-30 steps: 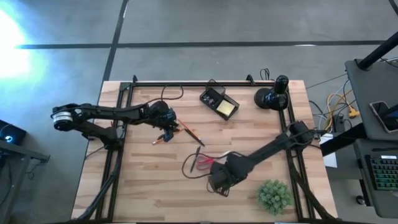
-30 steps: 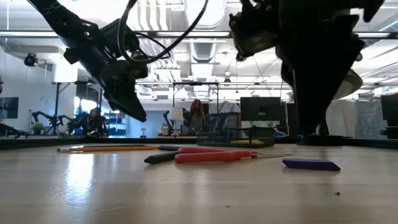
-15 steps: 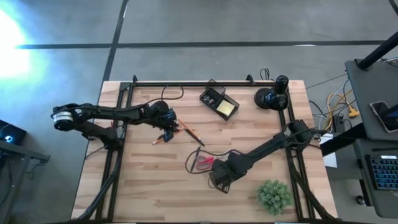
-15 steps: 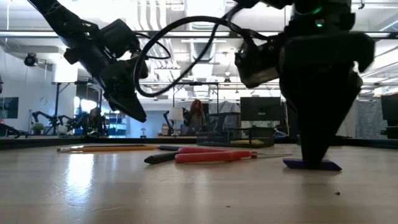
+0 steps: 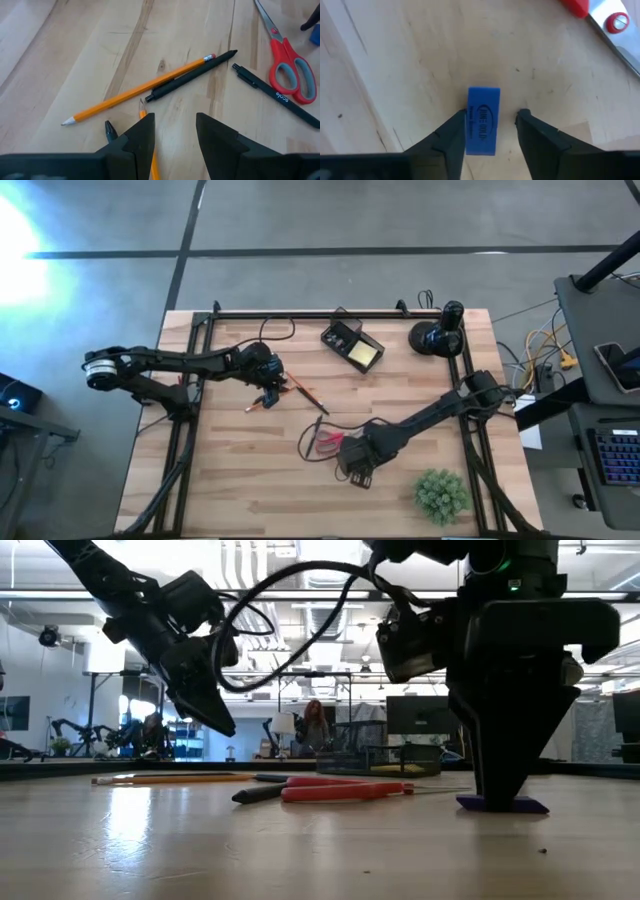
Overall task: Pick and place office supplies into organizer
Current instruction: Put the blue eraser into the desk organizer
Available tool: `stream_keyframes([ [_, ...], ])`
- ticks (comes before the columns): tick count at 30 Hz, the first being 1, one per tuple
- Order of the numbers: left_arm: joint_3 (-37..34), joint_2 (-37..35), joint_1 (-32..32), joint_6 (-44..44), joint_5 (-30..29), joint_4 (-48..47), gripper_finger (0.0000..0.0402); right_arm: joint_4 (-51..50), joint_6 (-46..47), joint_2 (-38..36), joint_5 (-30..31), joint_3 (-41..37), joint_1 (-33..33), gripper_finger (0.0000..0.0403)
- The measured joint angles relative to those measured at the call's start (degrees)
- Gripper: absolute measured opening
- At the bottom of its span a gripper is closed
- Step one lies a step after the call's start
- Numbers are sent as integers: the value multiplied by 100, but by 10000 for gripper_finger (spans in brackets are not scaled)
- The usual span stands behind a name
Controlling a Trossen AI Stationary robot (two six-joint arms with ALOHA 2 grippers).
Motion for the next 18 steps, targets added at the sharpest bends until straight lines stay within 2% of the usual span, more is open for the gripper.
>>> stream_keyframes([
  [8, 0, -2, 0, 0, 0, 0, 129, -48, 28, 28, -92, 149, -35, 70],
  [11, 2, -2, 0, 0, 0, 0, 129, -72, 612, -2, 9, 162, -100, 39],
  [14, 2, -42, 0, -6, 0, -66, 129, -154, 1533, -144, 612, 166, -230, 26],
  [18, 69, -140, 0, 0, 7, -397, 129, -225, 2277, -627, 1506, 168, -780, 31],
])
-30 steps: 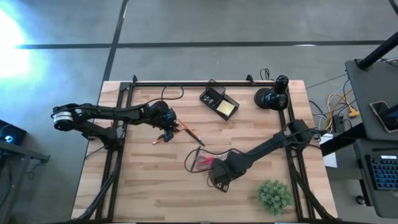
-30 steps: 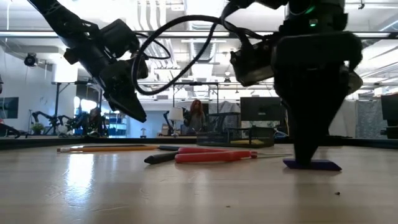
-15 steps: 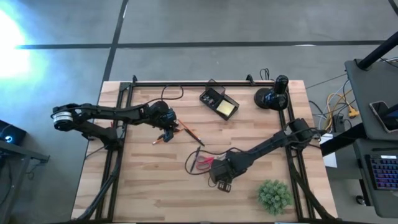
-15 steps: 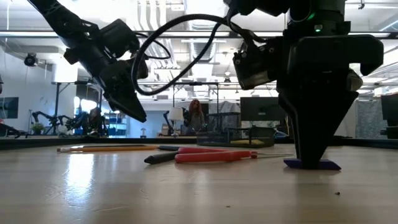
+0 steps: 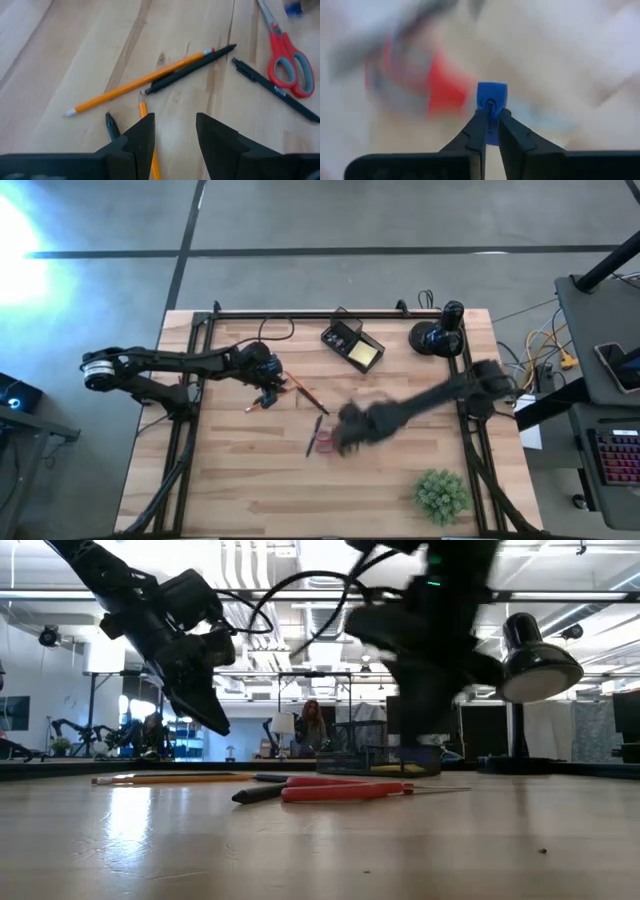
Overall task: Pick and place office supplies into organizer
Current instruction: Put the blue eraser into the desk organizer
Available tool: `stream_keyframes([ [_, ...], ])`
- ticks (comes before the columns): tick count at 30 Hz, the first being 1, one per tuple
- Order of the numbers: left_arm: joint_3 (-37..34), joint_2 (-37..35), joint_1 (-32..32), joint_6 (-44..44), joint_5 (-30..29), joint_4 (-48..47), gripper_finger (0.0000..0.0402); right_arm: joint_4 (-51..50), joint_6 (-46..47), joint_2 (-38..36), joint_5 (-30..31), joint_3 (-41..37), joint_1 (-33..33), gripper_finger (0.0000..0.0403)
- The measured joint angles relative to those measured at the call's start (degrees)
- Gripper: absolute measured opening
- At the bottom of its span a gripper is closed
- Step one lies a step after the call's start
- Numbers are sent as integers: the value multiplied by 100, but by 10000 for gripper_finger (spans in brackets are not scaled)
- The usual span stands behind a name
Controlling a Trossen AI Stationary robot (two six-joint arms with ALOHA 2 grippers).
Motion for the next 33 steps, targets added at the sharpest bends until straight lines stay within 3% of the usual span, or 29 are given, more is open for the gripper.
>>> stream_keyframes([
  [3, 49, -66, 0, 71, 2, -108, 129, 50, -123, -290, 167, 5, -642, 30],
  [10, 49, -123, 7, 194, -1, -99, 129, 728, -2115, -384, -264, 170, -2675, 9],
  [14, 43, -123, 7, 170, -3, -149, 129, 541, -2594, -352, -1254, 341, -3367, 8],
  [19, 39, -120, 7, 153, -38, -189, 129, 180, -2354, -374, -2170, 354, -3089, 20],
  [24, 36, -120, 7, 154, -120, -148, 129, 360, -1232, -226, -2184, 360, -2390, 84],
  [29, 30, -105, 7, 190, -131, -134, 129, 413, -353, 373, -1971, 580, -2304, 161],
  [33, 9, -81, 7, 164, -133, -177, 129, -419, 27, 915, -1818, 1089, -2189, 183],
])
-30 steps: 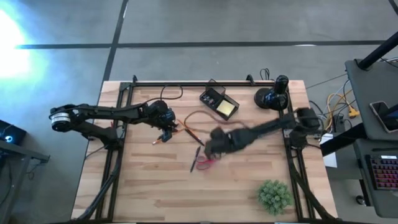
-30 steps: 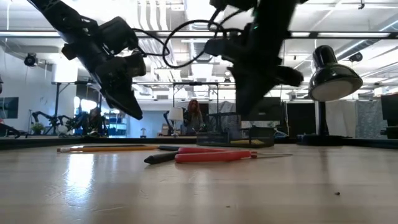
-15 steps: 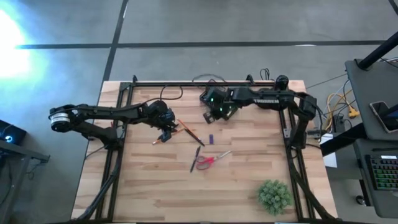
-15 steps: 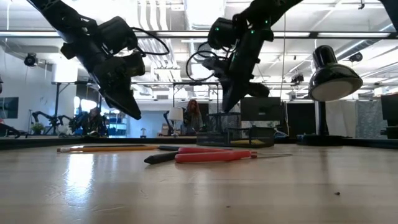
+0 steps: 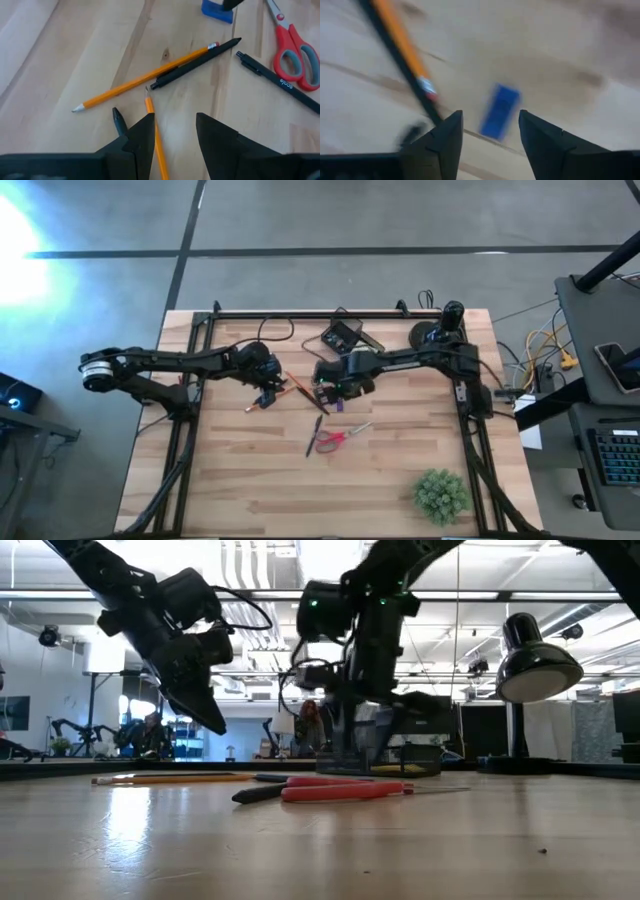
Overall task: Pick and place office supplies into organizer
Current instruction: Put the blue eraser into the desk organizer
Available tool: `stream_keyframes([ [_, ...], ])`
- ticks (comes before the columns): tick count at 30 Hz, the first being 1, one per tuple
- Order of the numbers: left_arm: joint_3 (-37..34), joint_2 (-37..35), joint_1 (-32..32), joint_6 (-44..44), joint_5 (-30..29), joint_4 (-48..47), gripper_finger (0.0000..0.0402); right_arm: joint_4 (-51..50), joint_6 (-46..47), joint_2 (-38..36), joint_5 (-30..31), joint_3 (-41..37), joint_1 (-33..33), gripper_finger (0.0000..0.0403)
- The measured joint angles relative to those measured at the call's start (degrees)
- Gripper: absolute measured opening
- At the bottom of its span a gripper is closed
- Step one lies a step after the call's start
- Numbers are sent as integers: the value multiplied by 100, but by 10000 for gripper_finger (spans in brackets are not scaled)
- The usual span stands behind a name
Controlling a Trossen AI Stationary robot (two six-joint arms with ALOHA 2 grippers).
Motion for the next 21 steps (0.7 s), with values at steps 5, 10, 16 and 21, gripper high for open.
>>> stream_keyframes([
  [5, -52, -2, 0, -15, -1, -55, 129, -1203, 43, 416, 535, 768, 167, 173],
  [10, -52, 4, 0, -15, -1, -80, 129, -1132, -10, 693, 550, 1334, 228, 169],
  [16, -52, 4, 0, -13, 0, -149, 129, -1185, 355, 969, 394, 1365, 278, 169],
  [21, -54, 4, 0, -13, -1, -158, 129, -1231, 347, 988, 402, 1326, 278, 169],
])
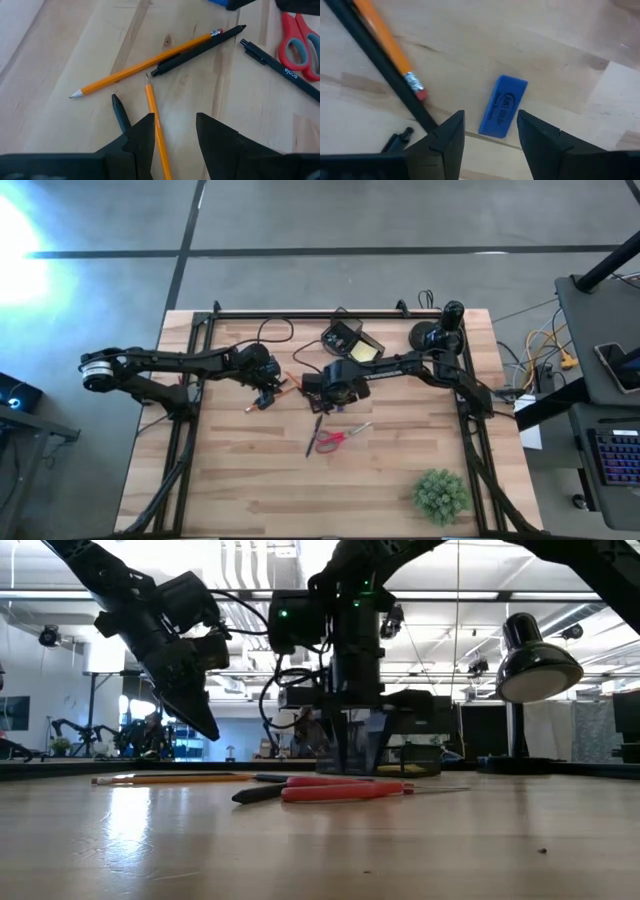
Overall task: Pick and place office supplies into organizer
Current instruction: Put the blue eraser into the desk organizer
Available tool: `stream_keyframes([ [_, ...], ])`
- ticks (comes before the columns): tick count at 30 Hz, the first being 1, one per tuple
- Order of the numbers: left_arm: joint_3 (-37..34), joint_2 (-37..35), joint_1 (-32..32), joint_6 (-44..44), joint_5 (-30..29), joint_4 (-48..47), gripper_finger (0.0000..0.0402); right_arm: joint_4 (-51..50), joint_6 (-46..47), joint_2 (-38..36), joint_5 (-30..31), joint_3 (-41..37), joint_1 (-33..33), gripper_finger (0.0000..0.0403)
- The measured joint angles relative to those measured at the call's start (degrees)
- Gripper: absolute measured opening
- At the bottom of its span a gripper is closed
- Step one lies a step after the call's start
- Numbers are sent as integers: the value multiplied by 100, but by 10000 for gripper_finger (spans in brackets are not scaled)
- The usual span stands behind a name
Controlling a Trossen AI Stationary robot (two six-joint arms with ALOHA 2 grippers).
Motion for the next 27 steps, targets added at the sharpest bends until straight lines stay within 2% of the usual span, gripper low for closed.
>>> stream_keyframes([
  [4, 0, 0, 0, 2, 0, -14, 129, 2, 0, 0, -13, -131, -11, 169],
  [12, 2, 0, 0, 3, 1, -27, 129, 504, -91, -37, -514, -481, -56, 161],
  [22, 2, 0, 0, 7, 0, -23, 129, 591, -552, -67, -607, -485, -286, 51],
  [24, 2, 0, 0, 7, 1, -22, 129, 574, -609, -118, -439, -478, -298, 40],
  [27, 2, 0, 0, 7, 0, -20, 129, 559, -675, -225, 153, -390, -327, 36],
])
